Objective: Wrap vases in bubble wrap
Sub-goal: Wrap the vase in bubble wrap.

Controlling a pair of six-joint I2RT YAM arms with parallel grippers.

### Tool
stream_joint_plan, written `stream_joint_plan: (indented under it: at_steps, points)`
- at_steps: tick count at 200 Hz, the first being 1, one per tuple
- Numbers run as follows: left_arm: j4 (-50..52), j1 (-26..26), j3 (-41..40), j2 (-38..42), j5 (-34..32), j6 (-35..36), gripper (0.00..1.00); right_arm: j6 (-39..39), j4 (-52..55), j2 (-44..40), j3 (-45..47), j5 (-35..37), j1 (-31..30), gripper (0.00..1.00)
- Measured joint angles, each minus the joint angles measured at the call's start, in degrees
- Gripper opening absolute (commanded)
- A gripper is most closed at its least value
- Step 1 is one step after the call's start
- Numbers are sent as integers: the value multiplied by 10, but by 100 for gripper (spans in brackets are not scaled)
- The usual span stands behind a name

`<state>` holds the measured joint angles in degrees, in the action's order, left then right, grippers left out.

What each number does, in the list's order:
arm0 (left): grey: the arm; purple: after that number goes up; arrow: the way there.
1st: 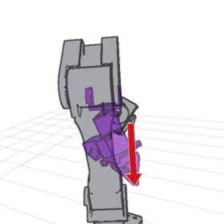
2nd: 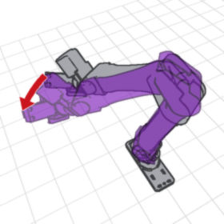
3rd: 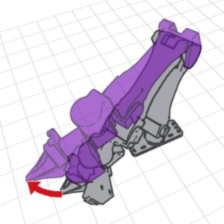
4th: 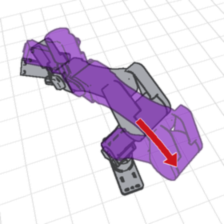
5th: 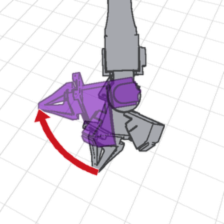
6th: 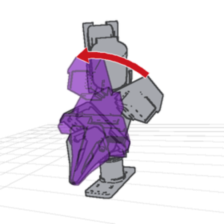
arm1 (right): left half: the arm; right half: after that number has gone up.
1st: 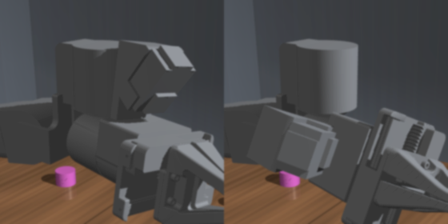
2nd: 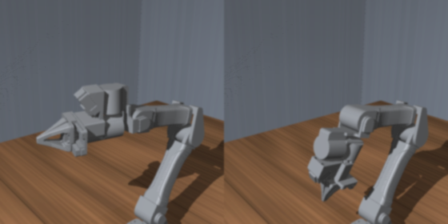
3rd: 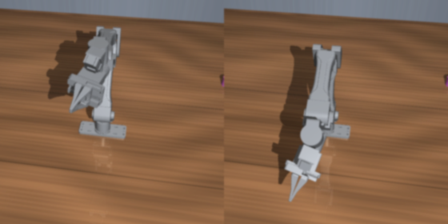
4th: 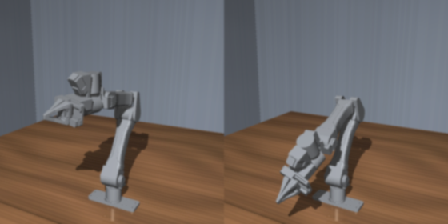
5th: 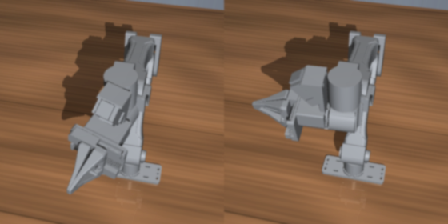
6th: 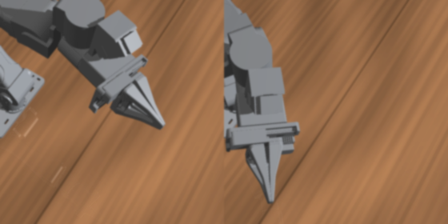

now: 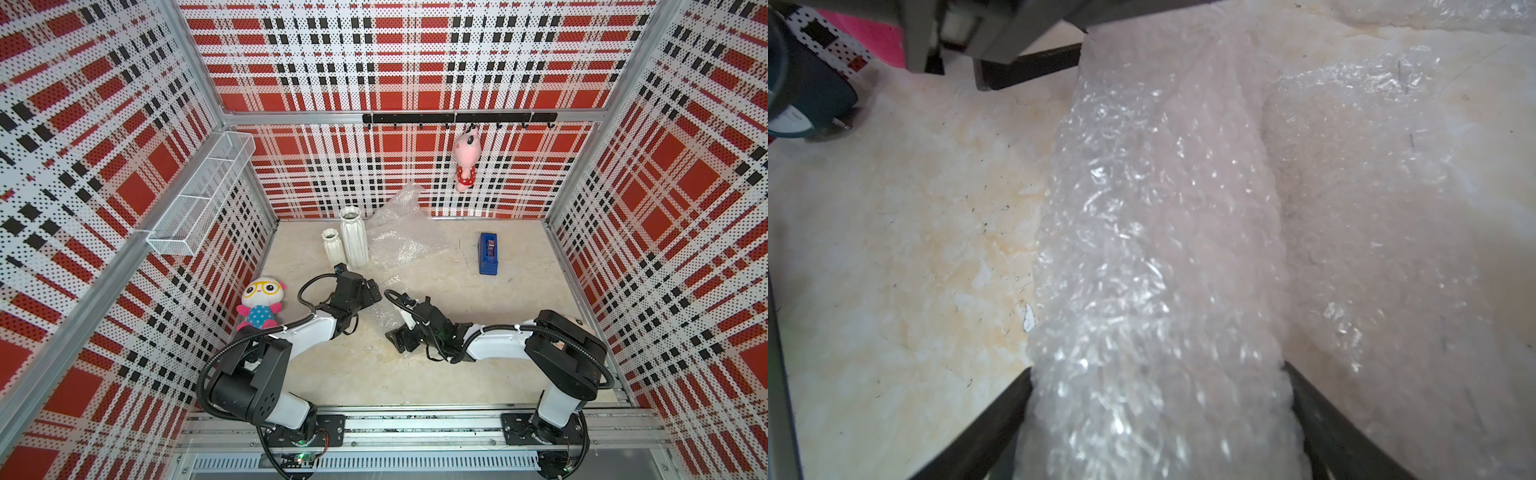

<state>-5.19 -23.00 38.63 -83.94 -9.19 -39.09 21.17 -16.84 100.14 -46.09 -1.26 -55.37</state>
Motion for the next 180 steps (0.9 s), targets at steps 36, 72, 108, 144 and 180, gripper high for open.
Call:
stream_joint_plan:
  at_steps: [36, 72, 108, 144, 180]
  points:
    - [19, -31, 3, 27, -33, 1, 99, 23, -17, 0, 8, -27, 12, 78]
    - [31, -46, 3, 15, -42, 1, 98, 46, -42, 1, 20, -52, 25, 79]
    - [37, -49, 19, -37, -41, 4, 93, 62, -58, 2, 29, -69, 34, 81]
    - [38, -55, 43, -79, -46, 5, 88, 68, -57, 2, 29, -66, 35, 89]
    - [38, -59, 47, -83, -55, 5, 88, 52, -40, 0, 28, -55, 34, 97]
